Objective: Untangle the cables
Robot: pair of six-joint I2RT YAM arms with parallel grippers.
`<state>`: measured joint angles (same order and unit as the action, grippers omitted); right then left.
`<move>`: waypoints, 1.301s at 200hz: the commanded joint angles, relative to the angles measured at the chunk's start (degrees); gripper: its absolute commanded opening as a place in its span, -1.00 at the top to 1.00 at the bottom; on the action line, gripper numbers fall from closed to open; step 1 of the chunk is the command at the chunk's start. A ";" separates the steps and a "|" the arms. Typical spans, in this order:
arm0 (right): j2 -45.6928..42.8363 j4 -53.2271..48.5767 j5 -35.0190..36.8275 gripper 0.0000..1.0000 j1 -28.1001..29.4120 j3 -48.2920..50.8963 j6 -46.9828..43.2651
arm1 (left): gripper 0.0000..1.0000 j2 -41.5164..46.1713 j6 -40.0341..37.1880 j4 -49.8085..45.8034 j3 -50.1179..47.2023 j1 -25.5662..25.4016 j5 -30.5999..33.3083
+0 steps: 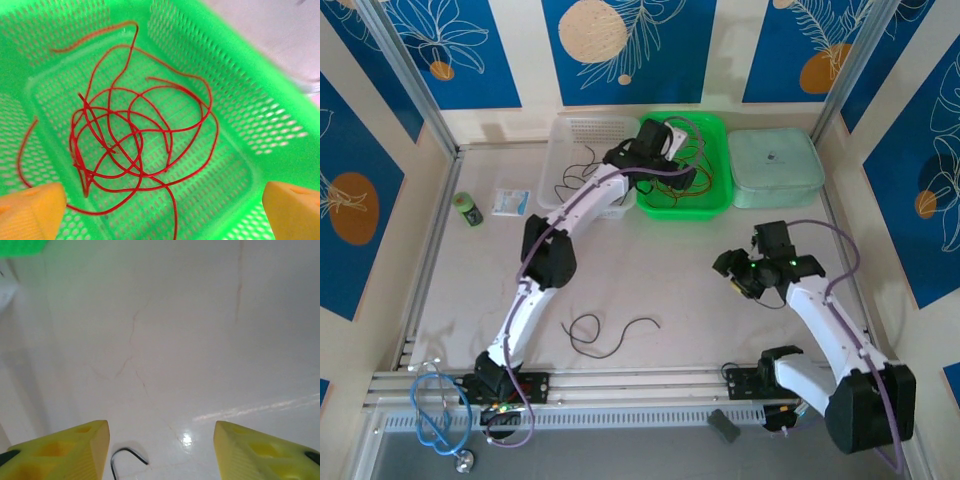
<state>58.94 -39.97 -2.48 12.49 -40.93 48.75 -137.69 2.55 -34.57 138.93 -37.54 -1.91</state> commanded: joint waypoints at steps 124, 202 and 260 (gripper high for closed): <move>53.20 -10.61 13.79 -0.14 51.20 -50.60 -28.97 | -1.00 60.67 16.09 -9.60 -52.84 9.98 29.03; 67.02 -9.03 7.23 -0.14 58.82 -63.84 -40.41 | -1.00 77.94 21.83 -21.51 -60.83 16.92 39.15; 74.96 -10.57 8.19 -0.10 59.88 -70.51 -39.26 | -1.00 85.00 23.34 -25.25 -65.21 17.37 39.36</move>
<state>131.57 -48.45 6.42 71.68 -108.29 10.44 -54.54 24.38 -56.71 75.37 -20.78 36.12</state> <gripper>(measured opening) 0.552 0.997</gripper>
